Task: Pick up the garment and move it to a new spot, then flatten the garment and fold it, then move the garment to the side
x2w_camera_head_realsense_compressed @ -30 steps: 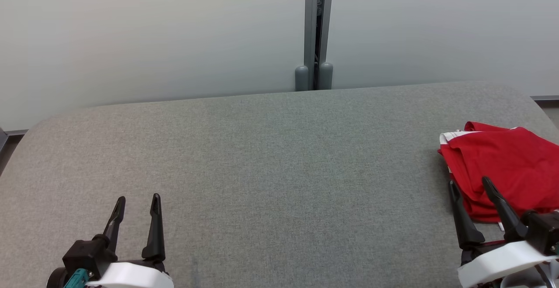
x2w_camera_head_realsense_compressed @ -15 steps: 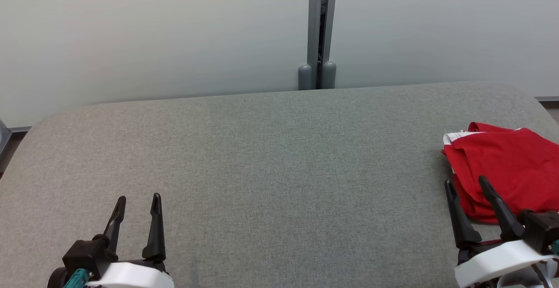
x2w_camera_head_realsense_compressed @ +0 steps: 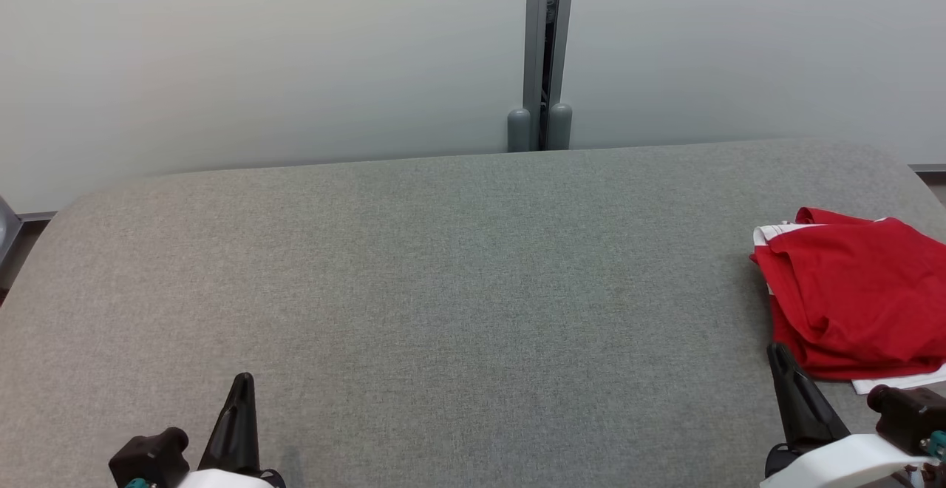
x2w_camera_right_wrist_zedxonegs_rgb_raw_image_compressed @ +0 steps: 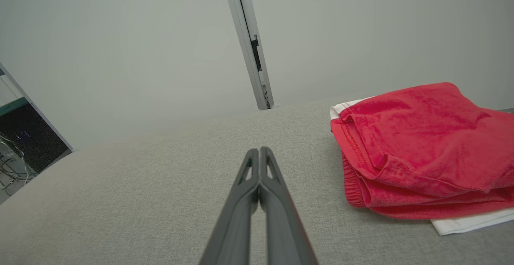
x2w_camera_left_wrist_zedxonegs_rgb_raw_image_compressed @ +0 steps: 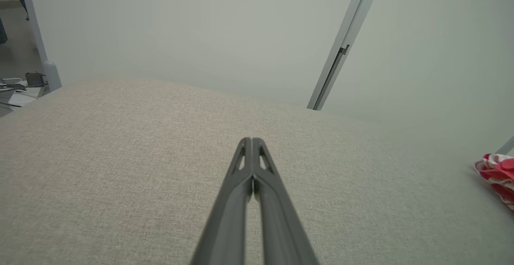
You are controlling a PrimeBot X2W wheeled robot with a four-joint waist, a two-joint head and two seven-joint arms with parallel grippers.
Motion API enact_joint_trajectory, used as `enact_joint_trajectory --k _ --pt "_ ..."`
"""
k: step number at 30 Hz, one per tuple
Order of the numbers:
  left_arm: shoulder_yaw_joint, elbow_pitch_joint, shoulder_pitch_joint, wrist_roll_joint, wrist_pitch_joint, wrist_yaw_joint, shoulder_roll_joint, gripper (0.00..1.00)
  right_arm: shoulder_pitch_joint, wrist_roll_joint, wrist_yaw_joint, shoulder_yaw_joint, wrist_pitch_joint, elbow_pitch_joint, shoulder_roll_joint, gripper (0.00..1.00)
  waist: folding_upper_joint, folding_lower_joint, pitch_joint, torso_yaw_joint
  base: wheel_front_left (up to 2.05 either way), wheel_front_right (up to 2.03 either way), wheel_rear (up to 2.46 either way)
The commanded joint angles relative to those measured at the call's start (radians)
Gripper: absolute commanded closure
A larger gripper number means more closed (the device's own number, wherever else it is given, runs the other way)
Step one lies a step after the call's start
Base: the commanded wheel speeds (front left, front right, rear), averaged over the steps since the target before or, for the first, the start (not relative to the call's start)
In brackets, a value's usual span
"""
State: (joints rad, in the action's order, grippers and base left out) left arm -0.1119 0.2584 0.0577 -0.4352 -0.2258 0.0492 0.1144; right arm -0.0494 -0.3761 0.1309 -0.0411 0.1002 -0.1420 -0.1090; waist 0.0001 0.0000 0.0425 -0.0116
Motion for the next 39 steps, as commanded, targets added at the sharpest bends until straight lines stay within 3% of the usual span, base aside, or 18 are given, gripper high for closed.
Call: enact_joint_trajectory --k 1,39 --pt "0.015 -0.015 -0.033 -0.045 0.010 -0.009 0.005 1.00 0.030 -0.049 0.000 0.010 -0.010 0.011 -0.005 1.00 -0.0001 0.0000 -0.001 0.000 0.00 0.00 0.00" --pt "0.112 -0.018 -0.099 -0.558 0.159 -0.088 -0.025 1.00 0.093 -0.587 0.000 0.078 -0.103 -0.039 0.023 1.00 -0.0001 0.0000 -0.015 0.004 0.00 0.00 0.00"
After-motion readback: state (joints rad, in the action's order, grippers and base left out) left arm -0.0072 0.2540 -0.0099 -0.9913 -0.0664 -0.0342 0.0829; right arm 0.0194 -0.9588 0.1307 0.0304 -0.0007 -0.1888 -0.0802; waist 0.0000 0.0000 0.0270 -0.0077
